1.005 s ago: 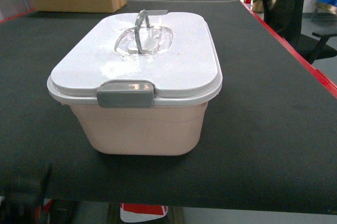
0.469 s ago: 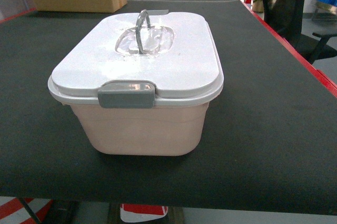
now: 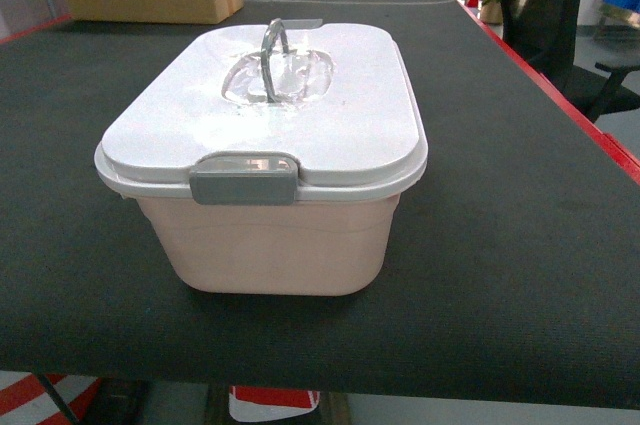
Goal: Pick capacitor and pack into box
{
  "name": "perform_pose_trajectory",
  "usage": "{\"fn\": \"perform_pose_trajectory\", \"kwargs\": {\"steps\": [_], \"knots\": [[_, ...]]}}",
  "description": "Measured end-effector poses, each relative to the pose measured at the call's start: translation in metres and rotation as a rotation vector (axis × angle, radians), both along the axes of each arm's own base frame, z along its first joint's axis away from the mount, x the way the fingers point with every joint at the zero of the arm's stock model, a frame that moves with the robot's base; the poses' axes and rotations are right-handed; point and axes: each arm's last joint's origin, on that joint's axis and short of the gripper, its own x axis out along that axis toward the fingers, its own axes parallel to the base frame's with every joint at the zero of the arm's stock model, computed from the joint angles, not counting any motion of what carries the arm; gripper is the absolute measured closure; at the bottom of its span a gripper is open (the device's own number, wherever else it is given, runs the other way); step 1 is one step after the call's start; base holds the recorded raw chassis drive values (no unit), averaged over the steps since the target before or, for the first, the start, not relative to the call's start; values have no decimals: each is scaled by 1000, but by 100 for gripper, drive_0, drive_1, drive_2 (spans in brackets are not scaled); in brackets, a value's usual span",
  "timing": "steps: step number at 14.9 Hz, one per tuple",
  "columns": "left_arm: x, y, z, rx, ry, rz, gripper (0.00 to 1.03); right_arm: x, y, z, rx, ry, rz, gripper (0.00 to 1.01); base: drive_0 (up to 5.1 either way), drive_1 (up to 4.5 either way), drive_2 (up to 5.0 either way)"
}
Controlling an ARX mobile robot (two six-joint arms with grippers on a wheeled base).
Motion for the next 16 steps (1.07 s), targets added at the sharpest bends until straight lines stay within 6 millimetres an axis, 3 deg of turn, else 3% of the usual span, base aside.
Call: {"fn": "perform_pose_trajectory", "kwargs": {"steps": [16], "knots": [[-29, 0, -3, 0, 17, -1, 101, 0, 0, 0, 0, 0, 0, 3, 0, 0, 0]]}}
